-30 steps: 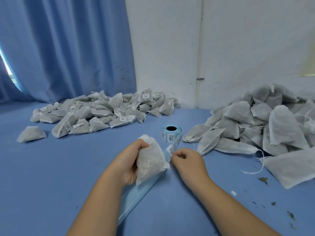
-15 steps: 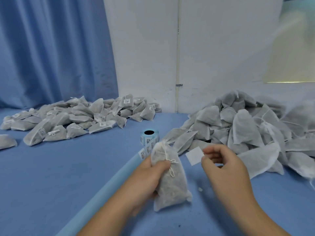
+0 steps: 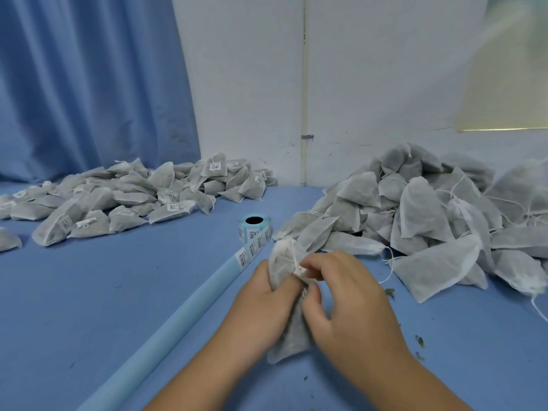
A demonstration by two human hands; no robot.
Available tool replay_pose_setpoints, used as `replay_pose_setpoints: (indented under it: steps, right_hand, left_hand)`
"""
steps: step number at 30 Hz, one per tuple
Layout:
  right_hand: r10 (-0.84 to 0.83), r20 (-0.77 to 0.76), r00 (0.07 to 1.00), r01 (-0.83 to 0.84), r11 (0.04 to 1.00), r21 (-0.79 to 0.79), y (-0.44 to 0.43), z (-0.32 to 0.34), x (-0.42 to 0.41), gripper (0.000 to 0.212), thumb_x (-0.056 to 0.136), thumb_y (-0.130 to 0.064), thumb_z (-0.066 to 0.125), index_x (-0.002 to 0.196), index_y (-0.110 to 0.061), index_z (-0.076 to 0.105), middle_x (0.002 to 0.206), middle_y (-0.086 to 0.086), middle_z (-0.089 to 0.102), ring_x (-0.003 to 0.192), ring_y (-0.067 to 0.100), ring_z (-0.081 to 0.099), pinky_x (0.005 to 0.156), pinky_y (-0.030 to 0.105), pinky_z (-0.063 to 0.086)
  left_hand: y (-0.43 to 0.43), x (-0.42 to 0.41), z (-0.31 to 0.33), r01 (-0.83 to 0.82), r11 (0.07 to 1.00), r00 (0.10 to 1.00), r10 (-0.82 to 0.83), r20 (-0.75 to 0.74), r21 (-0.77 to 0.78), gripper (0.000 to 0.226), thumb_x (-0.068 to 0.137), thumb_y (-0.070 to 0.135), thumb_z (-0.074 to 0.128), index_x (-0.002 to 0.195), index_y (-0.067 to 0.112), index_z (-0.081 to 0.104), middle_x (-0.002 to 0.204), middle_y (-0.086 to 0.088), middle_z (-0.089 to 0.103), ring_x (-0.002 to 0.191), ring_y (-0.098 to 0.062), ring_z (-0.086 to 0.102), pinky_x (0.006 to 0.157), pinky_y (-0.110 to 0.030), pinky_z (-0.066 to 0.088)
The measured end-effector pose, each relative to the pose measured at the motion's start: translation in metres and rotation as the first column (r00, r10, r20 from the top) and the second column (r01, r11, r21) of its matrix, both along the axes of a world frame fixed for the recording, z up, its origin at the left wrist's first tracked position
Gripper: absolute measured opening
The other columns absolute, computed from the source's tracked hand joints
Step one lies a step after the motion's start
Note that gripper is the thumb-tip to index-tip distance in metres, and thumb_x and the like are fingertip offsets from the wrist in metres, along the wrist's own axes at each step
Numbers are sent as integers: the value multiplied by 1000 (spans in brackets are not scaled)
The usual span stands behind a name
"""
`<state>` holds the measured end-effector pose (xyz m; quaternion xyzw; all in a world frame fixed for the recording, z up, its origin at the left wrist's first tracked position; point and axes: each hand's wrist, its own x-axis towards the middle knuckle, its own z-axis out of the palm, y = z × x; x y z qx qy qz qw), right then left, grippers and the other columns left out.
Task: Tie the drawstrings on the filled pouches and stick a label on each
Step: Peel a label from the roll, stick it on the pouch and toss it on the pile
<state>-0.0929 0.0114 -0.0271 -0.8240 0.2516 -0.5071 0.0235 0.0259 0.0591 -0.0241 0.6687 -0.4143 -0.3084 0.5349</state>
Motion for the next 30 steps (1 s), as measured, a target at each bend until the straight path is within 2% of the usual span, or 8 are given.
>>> replay_pose_setpoints:
  steps: [7, 12, 15, 21, 24, 26, 28, 30]
  right_hand:
    - [27, -27, 999, -25, 997, 74, 1, -4, 3, 23, 74, -7, 61, 95, -15, 64, 84, -6, 59, 78, 16, 56, 71, 26, 40]
    - [20, -48, 999, -16, 996, 83, 2, -5, 2, 22, 75, -11, 61, 96, -18, 62, 84, -9, 57, 78, 13, 53, 71, 25, 38]
    - [25, -55, 998, -21, 997, 74, 3, -4, 2, 26, 74, -10, 60, 99, -18, 62, 85, -9, 58, 79, 13, 53, 71, 25, 38]
    - [122, -121, 985, -117, 992, 54, 8, -3, 0, 33, 69, -7, 62, 101, -15, 63, 84, -8, 58, 77, 14, 53, 71, 26, 40]
    - [159, -155, 975, -151, 986, 64, 8, 0, -3, 40, 67, -7, 61, 107, -15, 62, 88, -9, 61, 80, 14, 56, 72, 29, 48]
    - [177, -166, 970, -167, 983, 73, 7, -1, -5, 45, 68, -7, 60, 112, -16, 62, 92, -10, 63, 83, 13, 58, 72, 32, 51]
    - [217, -120, 969, -201, 971, 130, 7, -2, -5, 48, 70, -8, 57, 116, -23, 61, 94, -16, 64, 88, 6, 58, 78, 26, 50]
    - [238, 40, 971, -239, 930, 281, 8, 0, -5, 44, 75, -10, 56, 108, -38, 58, 92, -21, 66, 91, -1, 57, 80, 12, 43]
  left_hand:
    - [3, -2, 3, 70, 996, 993, -65, -95, 46, 44, 66, 49, 57, 107, 37, 64, 99, 15, 74, 97, -5, 68, 96, -39, 51]
    - [1, 4, -1, 113, 994, 942, -104, -320, 9, 55, 65, 31, 54, 113, 7, 66, 115, -18, 69, 116, -32, 62, 107, -55, 41]
    - [0, 7, -4, 107, 994, 913, -108, -392, -24, 57, 66, 28, 54, 115, 3, 65, 115, -21, 69, 116, -34, 62, 108, -56, 39]
    - [0, 9, -2, 44, 996, 939, -66, -338, -73, 30, 52, 32, 59, 78, 24, 71, 82, -3, 72, 86, -18, 67, 95, -47, 49]
    - [-2, 11, -4, 81, 991, 897, -120, -426, -109, 27, 69, 27, 59, 89, 11, 70, 94, -12, 70, 100, -28, 67, 105, -51, 44]
    - [-1, 12, -2, 126, 980, 837, -190, -513, -157, 25, 78, 26, 56, 89, 8, 70, 94, -16, 67, 98, -30, 66, 103, -47, 45]
    - [0, 13, 1, 165, 966, 814, -246, -526, -197, 27, 75, 31, 61, 87, 10, 72, 92, -14, 68, 93, -26, 67, 97, -44, 48]
    - [1, 13, 0, 179, 965, 856, -249, -454, -192, 29, 73, 24, 69, 98, 10, 72, 101, -12, 72, 101, -27, 68, 100, -48, 48]
